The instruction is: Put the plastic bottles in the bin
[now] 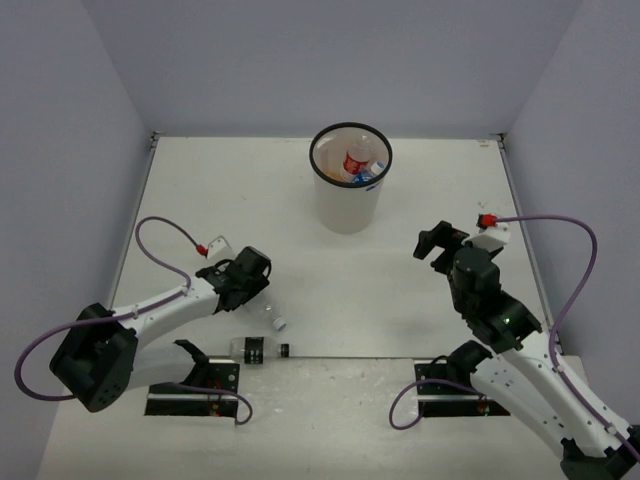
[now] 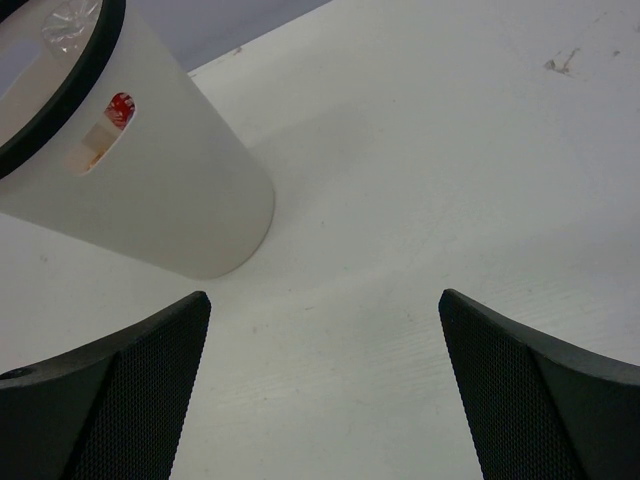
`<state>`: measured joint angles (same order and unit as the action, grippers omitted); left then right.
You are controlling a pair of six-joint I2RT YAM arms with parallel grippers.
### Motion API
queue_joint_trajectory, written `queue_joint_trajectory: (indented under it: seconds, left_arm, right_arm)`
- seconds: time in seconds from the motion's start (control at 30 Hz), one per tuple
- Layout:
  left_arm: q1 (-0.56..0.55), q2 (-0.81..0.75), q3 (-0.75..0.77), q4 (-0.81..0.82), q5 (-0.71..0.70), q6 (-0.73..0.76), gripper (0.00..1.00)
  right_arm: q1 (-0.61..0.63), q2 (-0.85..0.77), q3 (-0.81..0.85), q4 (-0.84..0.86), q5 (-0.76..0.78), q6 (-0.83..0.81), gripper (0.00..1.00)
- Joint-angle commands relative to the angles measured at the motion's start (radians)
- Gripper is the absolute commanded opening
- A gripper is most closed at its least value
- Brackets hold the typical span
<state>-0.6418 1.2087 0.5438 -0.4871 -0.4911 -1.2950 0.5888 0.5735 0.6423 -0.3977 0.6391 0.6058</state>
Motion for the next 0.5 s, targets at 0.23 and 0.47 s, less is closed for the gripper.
queue_joint_trajectory:
  seconds: [0.23, 0.47]
  left_arm:
    - [0.003, 0.052, 0.292, 0.058, -0.154, 0.093, 0.30]
    - [0.004, 0.043, 0.565, 0.306, -0.075, 0.469, 0.24]
  right_arm:
    - [0.000, -0.045, -0.029, -0.001, 0.008, -0.002, 0.99]
    - [0.000, -0.076, -0.041, -0.004, 0.002, -0.014, 0.99]
